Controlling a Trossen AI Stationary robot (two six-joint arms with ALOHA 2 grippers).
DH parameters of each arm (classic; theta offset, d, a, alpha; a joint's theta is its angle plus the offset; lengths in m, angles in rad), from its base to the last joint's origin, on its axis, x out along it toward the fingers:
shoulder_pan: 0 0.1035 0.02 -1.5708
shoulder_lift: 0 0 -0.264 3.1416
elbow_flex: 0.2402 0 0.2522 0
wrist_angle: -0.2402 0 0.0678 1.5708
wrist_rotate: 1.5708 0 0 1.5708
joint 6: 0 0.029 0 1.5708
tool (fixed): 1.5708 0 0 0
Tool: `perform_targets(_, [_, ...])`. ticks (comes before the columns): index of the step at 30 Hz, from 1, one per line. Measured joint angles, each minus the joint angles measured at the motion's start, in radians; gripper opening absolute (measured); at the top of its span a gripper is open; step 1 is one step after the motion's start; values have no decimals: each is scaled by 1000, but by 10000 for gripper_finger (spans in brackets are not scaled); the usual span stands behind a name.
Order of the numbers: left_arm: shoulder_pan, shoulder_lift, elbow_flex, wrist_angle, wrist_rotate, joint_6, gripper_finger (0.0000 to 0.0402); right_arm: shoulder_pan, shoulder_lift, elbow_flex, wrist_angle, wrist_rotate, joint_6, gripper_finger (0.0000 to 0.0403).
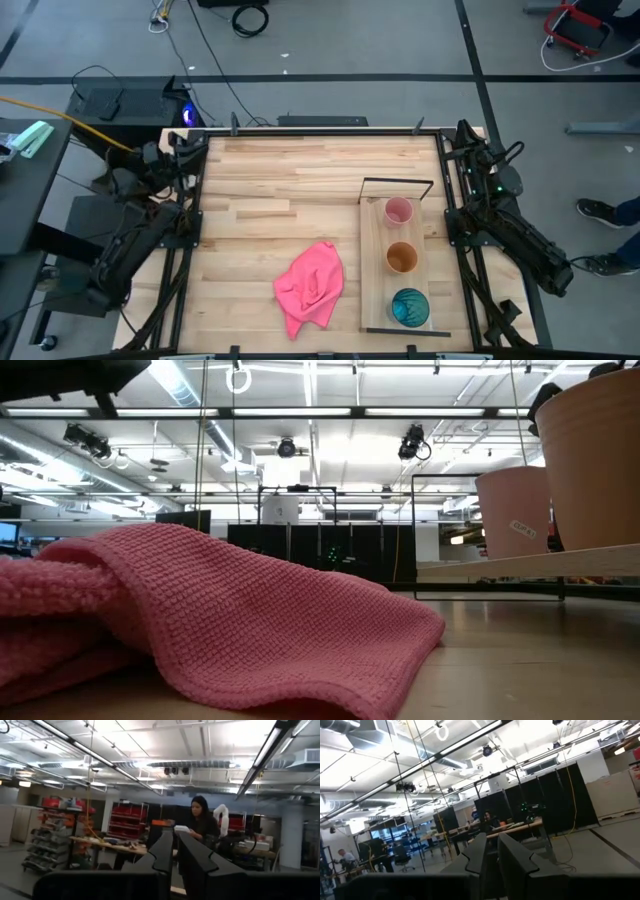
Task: Stack small to large cups/mugs on shelf
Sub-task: Return to Home Position
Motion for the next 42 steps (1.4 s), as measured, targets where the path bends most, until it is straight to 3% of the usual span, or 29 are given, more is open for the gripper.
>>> perform_targets(7, [0, -19, 1, -208, -7, 45, 28, 0, 0, 0, -6, -1, 21, 55])
perform_targets(15, [0, -67, 0, -314, -12, 72, 38, 0, 0, 0, -79, -30, 63, 55])
perform_targets(28, [0, -104, -14, -442, -135, 143, 30, 1, -9, 0, -55, -28, 27, 55])
perform_targets(33, [0, -103, -14, -555, -258, 196, 34, 0, -9, 0, -65, 41, -9, 55])
perform_targets(42, [0, -103, -14, -676, -303, 263, 37, 0, -9, 0, -325, 58, -39, 55])
